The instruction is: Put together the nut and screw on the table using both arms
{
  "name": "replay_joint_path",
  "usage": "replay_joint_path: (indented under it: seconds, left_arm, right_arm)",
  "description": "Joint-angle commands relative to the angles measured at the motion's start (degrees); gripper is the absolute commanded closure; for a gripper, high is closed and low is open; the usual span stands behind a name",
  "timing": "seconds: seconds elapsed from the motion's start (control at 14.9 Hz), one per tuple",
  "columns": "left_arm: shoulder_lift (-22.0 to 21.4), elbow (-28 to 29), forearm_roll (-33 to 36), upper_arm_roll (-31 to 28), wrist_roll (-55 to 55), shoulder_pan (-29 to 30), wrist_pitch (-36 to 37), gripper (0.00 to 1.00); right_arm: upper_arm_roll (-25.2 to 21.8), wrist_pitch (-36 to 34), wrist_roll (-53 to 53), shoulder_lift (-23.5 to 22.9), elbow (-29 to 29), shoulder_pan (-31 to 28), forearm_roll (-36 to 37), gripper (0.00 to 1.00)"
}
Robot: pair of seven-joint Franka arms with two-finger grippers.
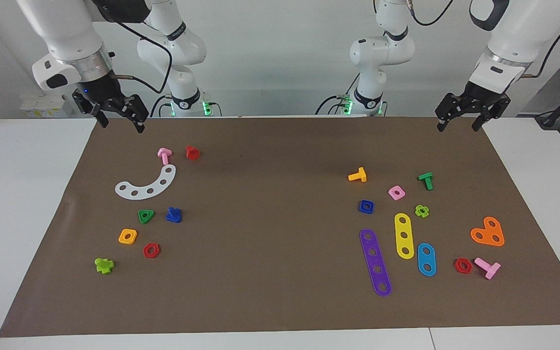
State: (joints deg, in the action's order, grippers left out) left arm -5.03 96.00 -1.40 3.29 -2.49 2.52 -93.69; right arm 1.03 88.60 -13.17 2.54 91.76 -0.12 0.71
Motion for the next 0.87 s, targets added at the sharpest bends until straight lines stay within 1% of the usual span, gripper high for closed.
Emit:
replay_joint_path:
  seconds: [0.0, 0.27, 0.6, 0.74, 0.8]
  left_arm:
    - [0.0, 0.4, 0.0, 0.0, 0.3, -0.1, -0.6, 0.0]
    - [-0.2, 0.9, 0.0, 0.0, 0.3, -0.1, -0.6, 0.0]
    - [0.2, 1.6, 0.0, 0.0, 0.6, -0.8, 1.7, 0.0]
    - [0.5, 3.9, 0.0, 0.3, 4.4, -1.0, -0.3, 0.0]
    - [1.8, 4.8, 0.0, 0.4, 5.5, -1.9, -2.1, 0.0]
  right_arm:
    - [0.2, 1.1, 0.8, 1.7, 2.2, -0.3, -1.5, 0.0]
    - [0.2, 1.1, 1.2, 1.7, 1.8, -0.4, -1.5, 0.0]
    - [0.8, 1.5, 1.7, 1.7, 2.0, 0.5, -1.7, 0.0]
    - [0.7, 3.0, 1.7, 0.9, 2.0, 0.7, -1.7, 0.01]
    - [0.7, 3.9, 1.6, 0.4, 2.1, 0.9, -1.7, 0.01]
